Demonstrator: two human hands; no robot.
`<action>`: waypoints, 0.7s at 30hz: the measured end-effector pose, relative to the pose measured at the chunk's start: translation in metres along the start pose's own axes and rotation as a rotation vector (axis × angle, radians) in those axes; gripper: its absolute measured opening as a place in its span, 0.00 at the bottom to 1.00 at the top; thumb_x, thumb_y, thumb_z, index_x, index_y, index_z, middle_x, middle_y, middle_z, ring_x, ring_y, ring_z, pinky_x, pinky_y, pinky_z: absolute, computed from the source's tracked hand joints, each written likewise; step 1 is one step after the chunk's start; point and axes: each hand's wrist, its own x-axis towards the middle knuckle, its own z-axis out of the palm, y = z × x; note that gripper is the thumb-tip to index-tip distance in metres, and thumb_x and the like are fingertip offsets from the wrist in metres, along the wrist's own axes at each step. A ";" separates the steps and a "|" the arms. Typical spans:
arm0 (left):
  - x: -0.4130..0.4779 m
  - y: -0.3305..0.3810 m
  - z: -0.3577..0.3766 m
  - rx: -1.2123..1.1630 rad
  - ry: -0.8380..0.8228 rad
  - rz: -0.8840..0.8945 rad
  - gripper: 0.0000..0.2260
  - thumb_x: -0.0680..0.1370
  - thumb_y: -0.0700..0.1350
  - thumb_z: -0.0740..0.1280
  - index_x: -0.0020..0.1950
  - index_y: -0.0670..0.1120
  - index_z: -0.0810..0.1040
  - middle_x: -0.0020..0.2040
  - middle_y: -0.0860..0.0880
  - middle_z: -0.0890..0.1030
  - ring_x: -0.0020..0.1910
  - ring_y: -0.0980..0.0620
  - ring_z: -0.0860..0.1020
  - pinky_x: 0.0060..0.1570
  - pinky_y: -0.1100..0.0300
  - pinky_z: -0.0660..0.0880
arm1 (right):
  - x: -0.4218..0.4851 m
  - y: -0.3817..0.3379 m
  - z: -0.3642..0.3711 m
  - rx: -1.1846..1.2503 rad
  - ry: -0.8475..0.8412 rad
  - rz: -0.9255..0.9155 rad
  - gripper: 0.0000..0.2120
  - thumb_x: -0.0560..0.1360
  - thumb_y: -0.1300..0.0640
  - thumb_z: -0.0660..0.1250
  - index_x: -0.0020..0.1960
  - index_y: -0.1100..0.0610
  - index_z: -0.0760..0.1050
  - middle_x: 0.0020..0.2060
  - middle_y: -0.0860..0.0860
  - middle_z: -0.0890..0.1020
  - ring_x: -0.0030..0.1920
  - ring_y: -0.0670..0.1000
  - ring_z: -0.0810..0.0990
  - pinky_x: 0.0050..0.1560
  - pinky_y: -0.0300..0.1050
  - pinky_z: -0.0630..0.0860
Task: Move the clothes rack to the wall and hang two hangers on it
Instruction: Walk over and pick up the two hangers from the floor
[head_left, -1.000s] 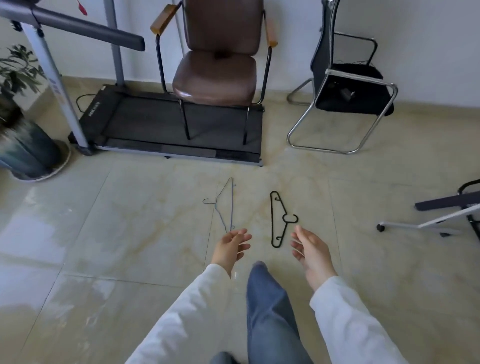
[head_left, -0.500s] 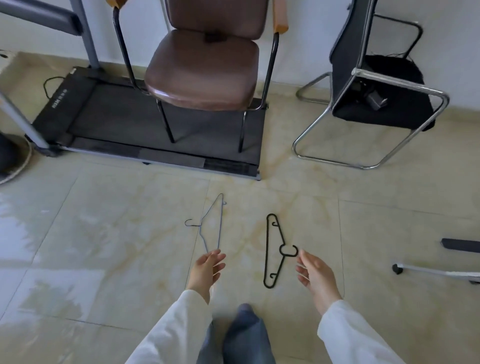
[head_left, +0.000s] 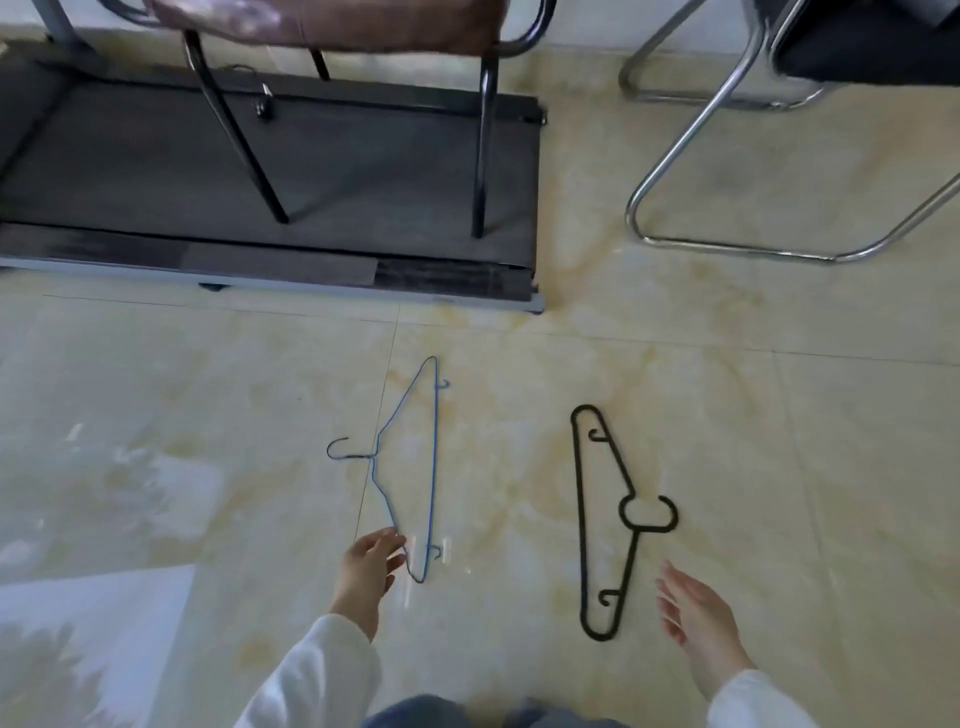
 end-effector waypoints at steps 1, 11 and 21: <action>0.024 -0.009 0.003 0.020 0.011 -0.007 0.07 0.78 0.42 0.59 0.53 0.43 0.74 0.51 0.45 0.78 0.49 0.47 0.74 0.50 0.56 0.66 | 0.024 0.013 0.004 0.000 0.020 0.010 0.18 0.72 0.51 0.67 0.56 0.61 0.74 0.39 0.57 0.79 0.37 0.51 0.73 0.36 0.41 0.70; 0.207 -0.055 0.024 0.300 0.167 0.057 0.15 0.75 0.44 0.65 0.60 0.39 0.71 0.55 0.39 0.75 0.54 0.39 0.75 0.58 0.49 0.70 | 0.180 0.083 0.043 -0.336 0.228 -0.072 0.23 0.71 0.49 0.67 0.56 0.66 0.75 0.56 0.61 0.79 0.59 0.63 0.74 0.59 0.54 0.69; 0.264 -0.065 0.021 0.592 0.381 0.201 0.13 0.74 0.42 0.61 0.55 0.35 0.74 0.55 0.32 0.76 0.50 0.34 0.76 0.47 0.45 0.74 | 0.215 0.093 0.055 -0.461 0.372 -0.173 0.14 0.72 0.54 0.66 0.51 0.64 0.79 0.48 0.64 0.82 0.48 0.64 0.77 0.43 0.48 0.68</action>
